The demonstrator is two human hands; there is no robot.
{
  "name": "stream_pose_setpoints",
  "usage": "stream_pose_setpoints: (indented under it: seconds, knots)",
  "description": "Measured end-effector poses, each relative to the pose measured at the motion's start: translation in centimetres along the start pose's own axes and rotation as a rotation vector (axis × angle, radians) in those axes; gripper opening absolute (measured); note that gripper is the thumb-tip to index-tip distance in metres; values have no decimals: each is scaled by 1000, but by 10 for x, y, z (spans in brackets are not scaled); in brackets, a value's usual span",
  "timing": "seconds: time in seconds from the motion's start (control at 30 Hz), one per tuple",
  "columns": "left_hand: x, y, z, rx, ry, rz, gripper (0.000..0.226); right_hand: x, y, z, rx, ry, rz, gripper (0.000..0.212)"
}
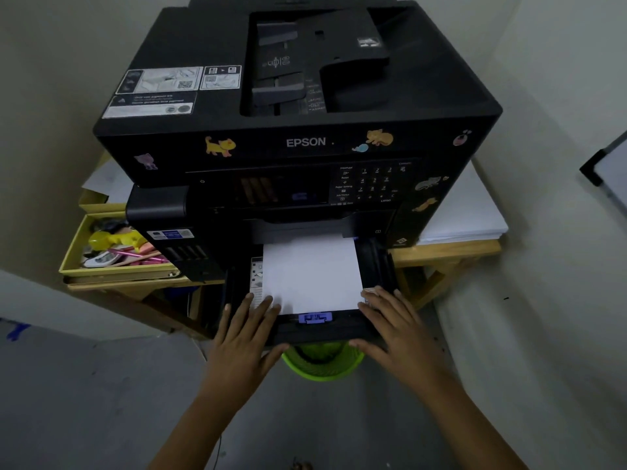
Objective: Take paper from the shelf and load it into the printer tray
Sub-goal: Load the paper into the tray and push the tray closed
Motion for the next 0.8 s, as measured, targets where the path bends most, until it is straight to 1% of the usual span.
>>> stream_pose_setpoints:
  seconds: [0.1,0.37,0.47,0.63,0.73,0.8]
  knots:
    - [0,-3,-2,38,-14,-83,71,-1,-1,-2,45,27,33,74]
    - [-3,-3,-11,92,6,-178,69,10,-5,-15,102,86,47,73]
    - [-7,1,-27,127,41,-152,69,15,-2,-31,121,76,26,71]
    - [-18,6,-54,130,48,-65,71,25,0,-58,103,49,11,72]
    - [-20,12,-69,141,59,-12,68,30,2,-74,103,4,-29,70]
    - [-21,18,-79,156,102,9,69,32,6,-84,102,-34,-48,71]
Point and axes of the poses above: each hand's wrist, its own z-axis away from the middle knuckle, its own y-axis out of the back of the hand, x = y × z, the point moved 2 cm from there along -z, towards the middle knuckle, and after that the axes turned 6 degrees about -x, right-handed, at the moved point
